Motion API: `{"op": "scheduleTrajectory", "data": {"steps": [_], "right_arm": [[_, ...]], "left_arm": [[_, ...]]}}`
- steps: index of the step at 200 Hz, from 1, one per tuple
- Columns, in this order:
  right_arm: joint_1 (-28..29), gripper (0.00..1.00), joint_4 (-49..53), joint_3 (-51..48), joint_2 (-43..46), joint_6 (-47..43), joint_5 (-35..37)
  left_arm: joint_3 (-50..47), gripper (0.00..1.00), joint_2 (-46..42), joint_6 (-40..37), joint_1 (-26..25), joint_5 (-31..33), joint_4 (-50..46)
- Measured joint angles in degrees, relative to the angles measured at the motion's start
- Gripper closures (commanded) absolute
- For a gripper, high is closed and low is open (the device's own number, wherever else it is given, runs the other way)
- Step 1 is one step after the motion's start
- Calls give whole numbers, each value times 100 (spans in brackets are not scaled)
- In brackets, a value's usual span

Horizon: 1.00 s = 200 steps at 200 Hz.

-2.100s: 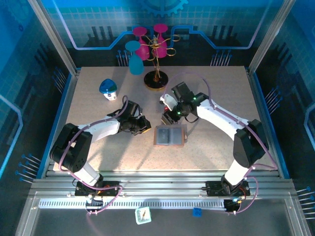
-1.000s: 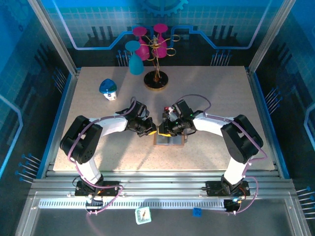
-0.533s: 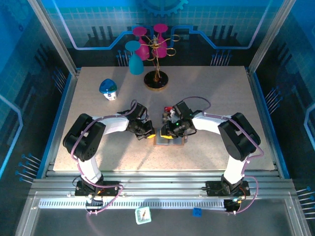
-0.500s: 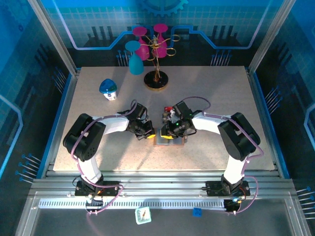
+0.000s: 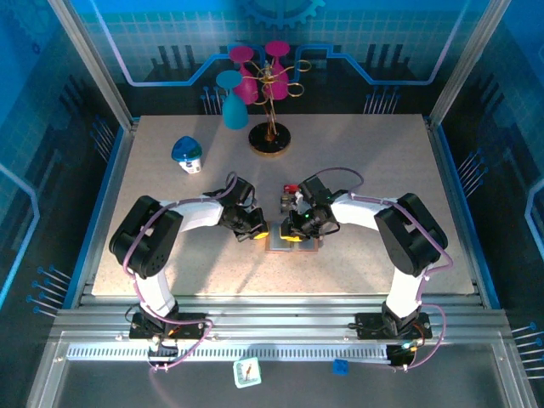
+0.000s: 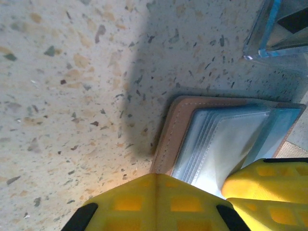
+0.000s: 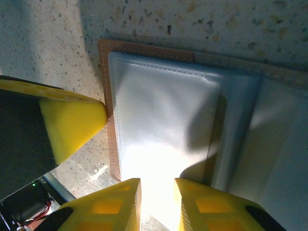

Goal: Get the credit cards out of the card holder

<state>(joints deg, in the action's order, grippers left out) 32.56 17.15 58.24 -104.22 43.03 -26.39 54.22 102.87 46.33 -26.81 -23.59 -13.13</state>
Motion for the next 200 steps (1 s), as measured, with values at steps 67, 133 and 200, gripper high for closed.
{"op": "scheduleTrajectory", "data": {"steps": [67,133,200], "right_arm": [[-59,76,44,-2,7,-63,61],[-184,75,-63,-208,149,-55,46],[-310,76,-396,-492,245,13,-92]], "left_arm": [[79,95,39,-35,0,0,-35],[116,95,70,-39,0,22,-83],[157,95,70,-39,0,22,-162]]}}
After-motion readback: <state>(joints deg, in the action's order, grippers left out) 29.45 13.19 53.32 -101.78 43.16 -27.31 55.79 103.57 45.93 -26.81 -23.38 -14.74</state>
